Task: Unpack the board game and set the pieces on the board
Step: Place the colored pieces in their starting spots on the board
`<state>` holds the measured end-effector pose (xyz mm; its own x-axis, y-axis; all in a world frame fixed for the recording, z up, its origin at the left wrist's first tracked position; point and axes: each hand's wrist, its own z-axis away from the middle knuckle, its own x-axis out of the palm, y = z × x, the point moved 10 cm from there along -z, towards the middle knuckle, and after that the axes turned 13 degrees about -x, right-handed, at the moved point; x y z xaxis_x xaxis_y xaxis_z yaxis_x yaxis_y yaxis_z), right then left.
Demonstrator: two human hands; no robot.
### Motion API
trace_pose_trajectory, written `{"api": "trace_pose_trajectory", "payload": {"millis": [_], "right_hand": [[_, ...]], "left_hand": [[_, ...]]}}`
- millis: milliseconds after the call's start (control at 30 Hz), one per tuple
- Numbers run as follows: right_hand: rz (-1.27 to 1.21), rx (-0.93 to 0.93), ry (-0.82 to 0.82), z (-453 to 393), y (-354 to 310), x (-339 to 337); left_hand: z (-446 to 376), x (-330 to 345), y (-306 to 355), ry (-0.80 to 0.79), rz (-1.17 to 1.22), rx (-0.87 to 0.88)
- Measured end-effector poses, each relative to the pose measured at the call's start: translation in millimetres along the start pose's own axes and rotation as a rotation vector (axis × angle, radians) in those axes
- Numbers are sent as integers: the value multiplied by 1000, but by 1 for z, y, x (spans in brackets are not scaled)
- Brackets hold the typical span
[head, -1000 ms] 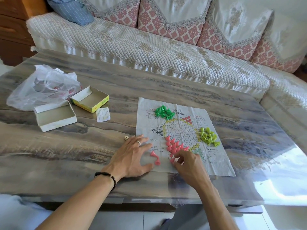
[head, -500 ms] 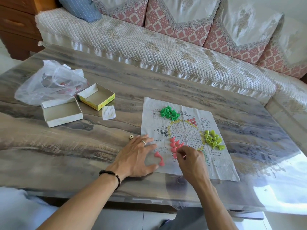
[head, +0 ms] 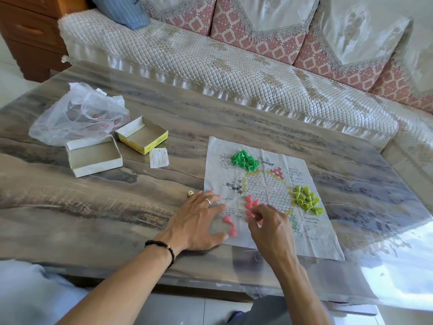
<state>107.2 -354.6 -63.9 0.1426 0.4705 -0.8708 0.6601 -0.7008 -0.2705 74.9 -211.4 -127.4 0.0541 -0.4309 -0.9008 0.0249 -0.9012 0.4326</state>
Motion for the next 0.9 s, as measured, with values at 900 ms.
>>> {"api": "trace_pose_trajectory", "payload": {"millis": [900], "right_hand": [[-69,101,-128,7,28,-17]], "left_hand": [[4,-9,6,18,-1,25]]}}
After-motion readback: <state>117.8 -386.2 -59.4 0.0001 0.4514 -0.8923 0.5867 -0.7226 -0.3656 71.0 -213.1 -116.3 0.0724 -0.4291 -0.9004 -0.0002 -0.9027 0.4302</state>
